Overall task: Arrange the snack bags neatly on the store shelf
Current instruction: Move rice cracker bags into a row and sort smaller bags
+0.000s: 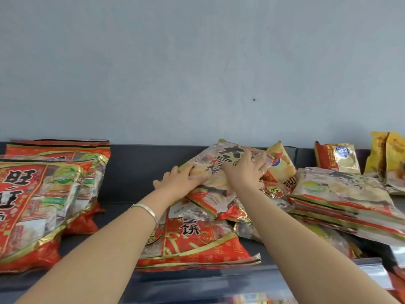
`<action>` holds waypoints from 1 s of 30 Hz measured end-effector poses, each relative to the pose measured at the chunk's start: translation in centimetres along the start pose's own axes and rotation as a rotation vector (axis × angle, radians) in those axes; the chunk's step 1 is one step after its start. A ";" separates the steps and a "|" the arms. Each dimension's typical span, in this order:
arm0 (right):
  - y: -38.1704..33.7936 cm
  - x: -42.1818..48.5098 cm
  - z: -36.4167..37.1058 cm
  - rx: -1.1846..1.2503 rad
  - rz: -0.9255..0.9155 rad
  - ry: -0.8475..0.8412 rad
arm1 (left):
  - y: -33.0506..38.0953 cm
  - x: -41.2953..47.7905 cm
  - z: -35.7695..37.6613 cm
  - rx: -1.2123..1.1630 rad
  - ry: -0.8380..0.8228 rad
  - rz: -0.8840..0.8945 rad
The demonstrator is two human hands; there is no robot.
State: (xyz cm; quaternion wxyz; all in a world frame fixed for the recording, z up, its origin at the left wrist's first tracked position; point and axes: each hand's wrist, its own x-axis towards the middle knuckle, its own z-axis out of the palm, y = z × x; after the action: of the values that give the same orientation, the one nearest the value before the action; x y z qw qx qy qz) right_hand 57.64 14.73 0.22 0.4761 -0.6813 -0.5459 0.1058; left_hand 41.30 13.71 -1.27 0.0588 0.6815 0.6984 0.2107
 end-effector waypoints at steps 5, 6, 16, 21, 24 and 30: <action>0.1 0.2 0.1 0.338 0.012 0.159 | -1.1 1.1 0.4 -0.085 -0.062 -0.041; 0.0 0.1 0.0 0.405 0.033 0.179 | -1.2 1.2 0.5 -0.094 -0.073 -0.048; -2.1 -1.7 0.3 0.800 0.288 -0.141 | -2.9 0.5 0.6 -0.428 -0.091 -0.028; -3.4 -1.6 -1.2 0.923 0.148 -0.080 | -3.7 0.2 -0.1 -0.618 0.099 0.065; -3.8 -0.8 -3.2 0.955 0.112 0.071 | -3.2 0.2 -0.2 -0.562 0.254 0.122; -1.7 1.0 -6.0 1.012 0.226 0.277 | -1.6 -0.2 1.6 -0.419 0.076 0.148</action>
State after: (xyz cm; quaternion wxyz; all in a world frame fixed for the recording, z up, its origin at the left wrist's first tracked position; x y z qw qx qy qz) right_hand 60.94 12.32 5.05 0.7982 -0.4288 -0.2820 0.3154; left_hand 40.42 13.93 -3.34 0.1572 0.6955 0.5890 0.3804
